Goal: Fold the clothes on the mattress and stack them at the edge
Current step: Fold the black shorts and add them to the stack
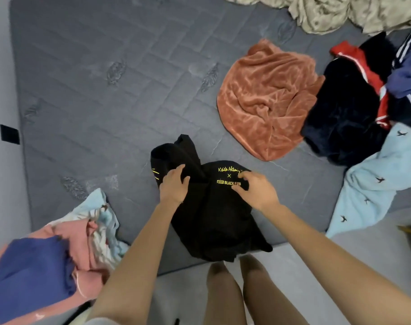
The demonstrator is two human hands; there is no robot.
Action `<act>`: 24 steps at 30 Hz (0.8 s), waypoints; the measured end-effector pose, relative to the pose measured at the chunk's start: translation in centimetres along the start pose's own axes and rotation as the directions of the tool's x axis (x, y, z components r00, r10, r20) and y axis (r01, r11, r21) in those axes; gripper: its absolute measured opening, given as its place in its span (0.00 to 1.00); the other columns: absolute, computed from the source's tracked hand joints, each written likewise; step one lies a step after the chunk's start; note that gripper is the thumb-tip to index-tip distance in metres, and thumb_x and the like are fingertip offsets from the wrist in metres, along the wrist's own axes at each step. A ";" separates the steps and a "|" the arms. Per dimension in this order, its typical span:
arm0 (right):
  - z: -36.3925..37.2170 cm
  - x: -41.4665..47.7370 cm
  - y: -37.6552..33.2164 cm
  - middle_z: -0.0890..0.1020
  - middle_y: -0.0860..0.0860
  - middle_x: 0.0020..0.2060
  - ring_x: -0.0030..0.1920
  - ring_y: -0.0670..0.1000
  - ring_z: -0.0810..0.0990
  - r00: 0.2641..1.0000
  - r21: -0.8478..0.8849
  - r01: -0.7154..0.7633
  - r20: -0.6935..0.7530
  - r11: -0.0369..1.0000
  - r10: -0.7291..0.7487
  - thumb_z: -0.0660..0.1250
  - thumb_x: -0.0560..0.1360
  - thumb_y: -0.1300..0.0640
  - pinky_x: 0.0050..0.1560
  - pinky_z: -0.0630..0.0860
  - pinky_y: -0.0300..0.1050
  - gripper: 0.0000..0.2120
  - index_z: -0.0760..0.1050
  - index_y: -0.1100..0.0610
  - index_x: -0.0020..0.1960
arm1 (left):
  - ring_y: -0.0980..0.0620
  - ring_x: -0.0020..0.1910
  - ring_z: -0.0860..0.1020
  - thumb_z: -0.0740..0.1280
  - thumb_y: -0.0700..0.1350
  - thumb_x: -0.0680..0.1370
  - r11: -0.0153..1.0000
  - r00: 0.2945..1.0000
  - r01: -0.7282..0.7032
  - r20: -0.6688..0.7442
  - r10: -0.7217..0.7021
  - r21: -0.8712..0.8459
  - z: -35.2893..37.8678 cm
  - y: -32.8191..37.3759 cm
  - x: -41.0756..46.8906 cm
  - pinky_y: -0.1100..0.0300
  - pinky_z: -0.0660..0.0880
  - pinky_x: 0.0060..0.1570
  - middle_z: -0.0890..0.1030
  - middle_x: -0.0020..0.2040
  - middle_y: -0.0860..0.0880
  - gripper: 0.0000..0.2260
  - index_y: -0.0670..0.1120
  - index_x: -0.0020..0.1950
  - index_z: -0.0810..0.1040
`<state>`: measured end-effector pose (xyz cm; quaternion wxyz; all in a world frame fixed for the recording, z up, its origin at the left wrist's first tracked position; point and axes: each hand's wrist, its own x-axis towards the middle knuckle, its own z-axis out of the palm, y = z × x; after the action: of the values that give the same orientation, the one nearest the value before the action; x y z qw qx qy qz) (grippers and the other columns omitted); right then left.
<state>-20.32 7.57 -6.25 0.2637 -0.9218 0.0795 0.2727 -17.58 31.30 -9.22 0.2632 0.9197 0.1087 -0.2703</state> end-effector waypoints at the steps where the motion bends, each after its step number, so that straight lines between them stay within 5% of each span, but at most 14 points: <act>1: 0.6 0.9 0.7 0.75 0.52 0.61 0.65 0.53 0.71 1.000 -0.030 -0.002 0.028 1.000 0.002 0.67 0.76 0.45 0.60 0.73 0.53 0.22 0.72 0.54 0.66 | 0.44 0.71 0.66 0.60 0.47 0.82 1.000 1.000 -0.003 -0.006 0.003 0.008 0.8 -0.4 0.9 0.45 0.67 0.68 0.68 0.72 0.44 0.21 0.49 0.75 0.62; 9: 4.7 9.1 3.4 0.64 0.52 0.72 0.73 0.55 0.59 0.997 -0.083 0.044 0.067 0.996 -0.038 0.65 0.76 0.44 0.72 0.61 0.54 0.33 0.58 0.51 0.76 | 0.44 0.78 0.43 0.58 0.51 0.82 0.913 0.984 -0.167 0.006 0.177 0.373 5.2 -1.3 8.0 0.43 0.40 0.73 0.49 0.79 0.47 0.29 0.52 0.79 0.47; 14: 7.7 12.4 3.7 0.71 0.54 0.68 0.70 0.56 0.66 0.992 -0.105 -0.005 0.124 0.994 0.018 0.67 0.76 0.45 0.69 0.61 0.53 0.30 0.62 0.53 0.74 | 0.44 0.73 0.59 0.54 0.59 0.81 0.851 0.992 -0.122 0.052 0.112 0.511 6.5 -2.9 10.3 0.38 0.41 0.72 0.67 0.71 0.48 0.33 0.52 0.78 0.39; 18: 9.6 12.0 3.3 0.81 0.51 0.55 0.59 0.54 0.77 0.987 -0.075 0.014 0.161 0.997 -0.002 0.67 0.74 0.41 0.59 0.69 0.48 0.23 0.76 0.53 0.64 | 0.44 0.65 0.69 0.54 0.63 0.80 0.920 0.998 -0.043 -0.016 0.054 0.389 6.9 -4.2 9.1 0.42 0.47 0.73 0.77 0.60 0.46 0.34 0.50 0.79 0.42; 20: 10.3 11.2 3.3 0.81 0.47 0.40 0.47 0.50 0.79 0.971 -0.032 -0.015 0.238 0.999 0.022 0.64 0.73 0.35 0.49 0.71 0.45 0.20 0.80 0.51 0.50 | 0.45 0.58 0.74 0.55 0.63 0.79 0.968 0.996 0.034 -0.083 -0.013 0.250 7.1 -4.9 8.2 0.45 0.53 0.73 0.80 0.52 0.45 0.37 0.48 0.78 0.39; 22: 11.1 10.3 3.5 0.74 0.46 0.27 0.34 0.48 0.76 0.958 0.020 -0.060 0.284 0.998 0.052 0.61 0.75 0.35 0.40 0.68 0.44 0.23 0.73 0.52 0.33 | 0.45 0.50 0.78 0.55 0.62 0.80 0.984 0.985 0.106 -0.153 -0.084 0.143 7.5 -5.7 7.3 0.48 0.62 0.70 0.82 0.44 0.45 0.39 0.45 0.78 0.36; 24: 11.9 9.6 4.0 0.69 0.48 0.22 0.28 0.48 0.71 0.951 0.085 -0.111 0.298 0.990 0.081 0.61 0.78 0.40 0.37 0.66 0.44 0.26 0.65 0.55 0.28 | 0.44 0.47 0.79 0.56 0.61 0.80 0.982 0.970 0.184 -0.165 -0.177 0.030 7.9 -6.7 6.7 0.49 0.65 0.67 0.82 0.41 0.45 0.39 0.44 0.78 0.36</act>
<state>-18.90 10.48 -21.75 0.3051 -0.8516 0.0978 0.4148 -17.81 32.96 -21.44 0.2072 0.9305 0.2068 -0.2199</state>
